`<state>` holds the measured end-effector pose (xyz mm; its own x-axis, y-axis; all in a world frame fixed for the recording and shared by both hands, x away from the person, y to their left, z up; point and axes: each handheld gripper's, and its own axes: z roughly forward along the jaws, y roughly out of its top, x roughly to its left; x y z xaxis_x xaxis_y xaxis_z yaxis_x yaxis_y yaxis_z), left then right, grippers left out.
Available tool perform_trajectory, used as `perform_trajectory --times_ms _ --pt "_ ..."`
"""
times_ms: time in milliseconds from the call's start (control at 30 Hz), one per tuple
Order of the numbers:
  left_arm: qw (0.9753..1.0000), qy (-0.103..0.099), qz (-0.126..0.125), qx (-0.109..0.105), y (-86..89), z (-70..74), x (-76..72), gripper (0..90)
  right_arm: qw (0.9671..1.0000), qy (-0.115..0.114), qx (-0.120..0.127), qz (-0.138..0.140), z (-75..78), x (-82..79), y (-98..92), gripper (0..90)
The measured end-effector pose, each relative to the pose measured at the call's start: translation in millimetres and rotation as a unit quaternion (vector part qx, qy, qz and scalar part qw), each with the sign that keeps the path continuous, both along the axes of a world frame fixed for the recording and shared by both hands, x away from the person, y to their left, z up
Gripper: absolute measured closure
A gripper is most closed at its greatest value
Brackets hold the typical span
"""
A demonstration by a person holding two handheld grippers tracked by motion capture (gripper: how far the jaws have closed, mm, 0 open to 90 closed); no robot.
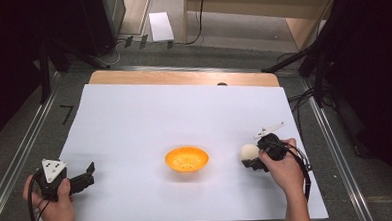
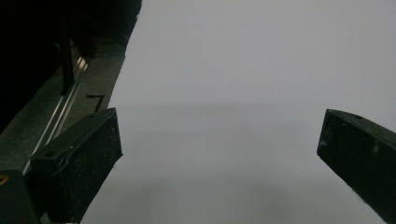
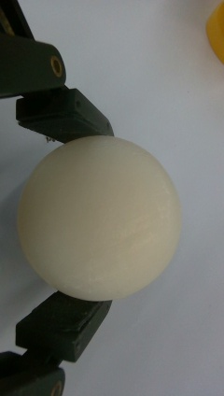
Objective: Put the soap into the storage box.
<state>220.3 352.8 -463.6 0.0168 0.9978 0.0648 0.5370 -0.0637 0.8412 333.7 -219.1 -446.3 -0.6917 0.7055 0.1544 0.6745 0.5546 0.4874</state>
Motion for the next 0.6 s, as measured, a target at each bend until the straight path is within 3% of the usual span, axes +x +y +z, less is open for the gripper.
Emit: perform_trajectory --times_ms 600 --pt "1.0 -0.006 0.0 0.006 -1.7 -0.4 -0.9 0.2 0.9992 0.004 0.016 0.036 21.8 -1.1 22.9 23.9"
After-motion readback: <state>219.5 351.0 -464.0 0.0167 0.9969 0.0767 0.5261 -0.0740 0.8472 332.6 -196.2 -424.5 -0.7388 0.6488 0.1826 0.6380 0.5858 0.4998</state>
